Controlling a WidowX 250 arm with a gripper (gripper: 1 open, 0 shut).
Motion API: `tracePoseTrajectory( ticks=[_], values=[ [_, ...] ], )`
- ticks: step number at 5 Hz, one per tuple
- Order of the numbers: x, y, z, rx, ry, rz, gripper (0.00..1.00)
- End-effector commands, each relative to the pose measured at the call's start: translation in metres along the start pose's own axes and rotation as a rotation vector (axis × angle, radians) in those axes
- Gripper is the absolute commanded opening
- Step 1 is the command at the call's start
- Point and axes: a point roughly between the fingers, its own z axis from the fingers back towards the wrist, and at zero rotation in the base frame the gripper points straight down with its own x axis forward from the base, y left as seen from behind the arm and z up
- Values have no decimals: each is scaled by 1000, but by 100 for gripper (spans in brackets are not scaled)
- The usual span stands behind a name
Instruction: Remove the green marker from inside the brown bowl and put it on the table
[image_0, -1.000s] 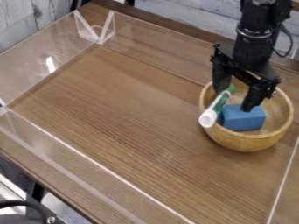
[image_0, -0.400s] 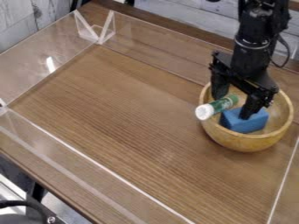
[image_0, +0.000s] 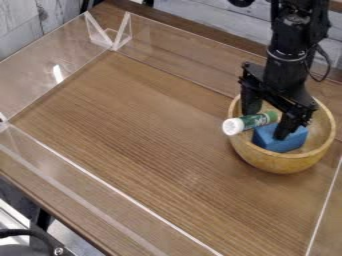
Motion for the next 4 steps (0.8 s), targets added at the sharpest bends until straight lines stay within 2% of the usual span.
tracePoseTrajectory(
  ticks=[1, 4],
  values=[
    [8, -3, 23, 8, -86, -6, 100],
    [7, -6, 16, 10, -94, -3, 100]
  ],
)
